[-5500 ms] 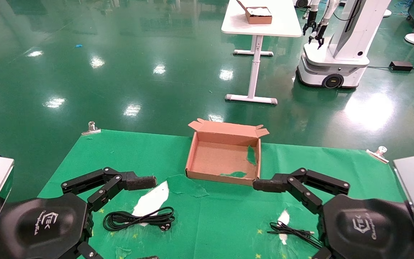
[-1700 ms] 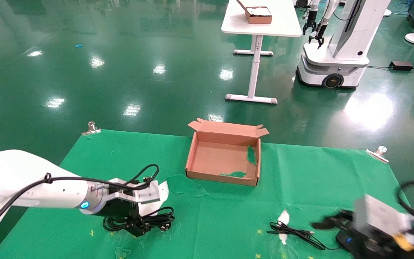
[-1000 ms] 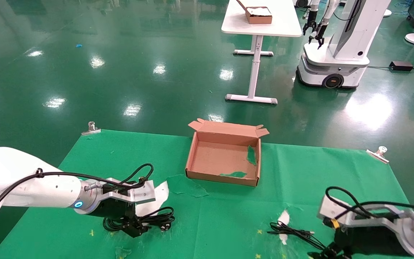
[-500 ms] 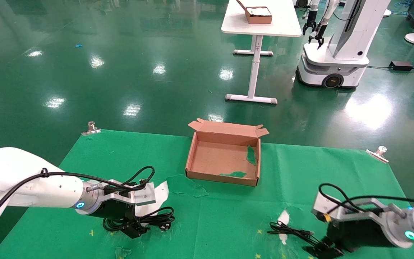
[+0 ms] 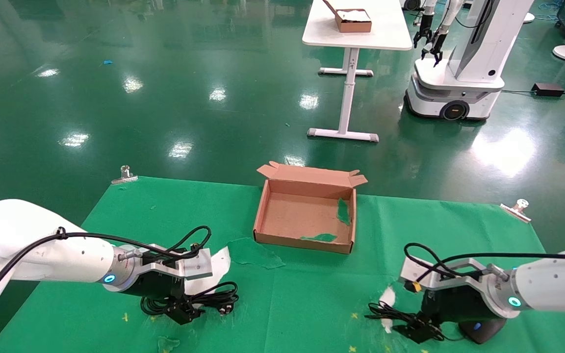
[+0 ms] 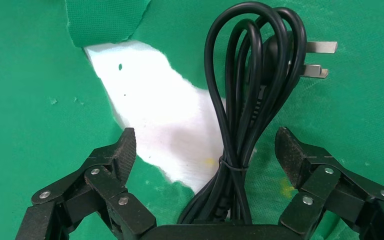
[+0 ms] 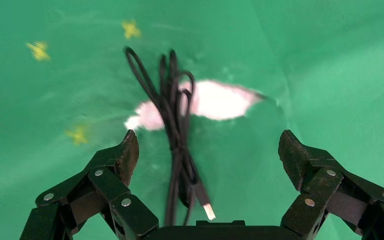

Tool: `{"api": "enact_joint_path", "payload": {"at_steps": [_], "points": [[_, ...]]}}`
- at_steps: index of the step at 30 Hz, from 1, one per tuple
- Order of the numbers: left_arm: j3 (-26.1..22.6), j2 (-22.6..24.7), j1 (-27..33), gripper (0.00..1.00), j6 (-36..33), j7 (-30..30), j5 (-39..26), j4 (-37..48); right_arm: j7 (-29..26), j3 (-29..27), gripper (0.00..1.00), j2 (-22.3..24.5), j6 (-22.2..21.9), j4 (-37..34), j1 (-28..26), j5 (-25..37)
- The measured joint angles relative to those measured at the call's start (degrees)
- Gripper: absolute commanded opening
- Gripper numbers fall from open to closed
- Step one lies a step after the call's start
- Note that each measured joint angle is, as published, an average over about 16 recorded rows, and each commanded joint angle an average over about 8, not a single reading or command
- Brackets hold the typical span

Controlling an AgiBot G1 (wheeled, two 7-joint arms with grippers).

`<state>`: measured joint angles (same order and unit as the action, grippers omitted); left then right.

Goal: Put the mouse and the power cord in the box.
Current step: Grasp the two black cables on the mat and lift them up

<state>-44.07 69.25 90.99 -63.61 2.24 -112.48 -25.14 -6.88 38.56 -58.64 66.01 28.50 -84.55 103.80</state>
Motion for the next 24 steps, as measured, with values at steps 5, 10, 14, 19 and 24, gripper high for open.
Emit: {"api": "enact_joint_path", "payload": {"at_steps": [5,10,14,19,24], "points": [[0.0,0.1,0.1,0.0,0.0,-0.2,0.0,0.3,1.2,0.2,0.0,-1.0,-0.6,-2.4,-0.8,0.4],[0.0,0.1,0.1,0.0,0.1,-0.2,0.1,0.4,1.4,0.2,0.0,-1.3,-0.9,-2.9,-1.0,0.5],[0.0,0.1,0.1,0.0,0.1,-0.2,0.1,0.3,1.3,0.2,0.0,-1.0,-0.8,-2.5,-0.8,0.4],[0.0,0.1,0.1,0.0,0.1,-0.2,0.1,0.3,1.1,0.2,0.0,-0.8,-0.6,-2.1,-0.7,0.4],[0.0,0.1,0.1,0.0,0.0,-0.2,0.1,0.2,1.0,0.2,0.0,-0.6,-0.5,-1.8,-0.6,0.3]]}}
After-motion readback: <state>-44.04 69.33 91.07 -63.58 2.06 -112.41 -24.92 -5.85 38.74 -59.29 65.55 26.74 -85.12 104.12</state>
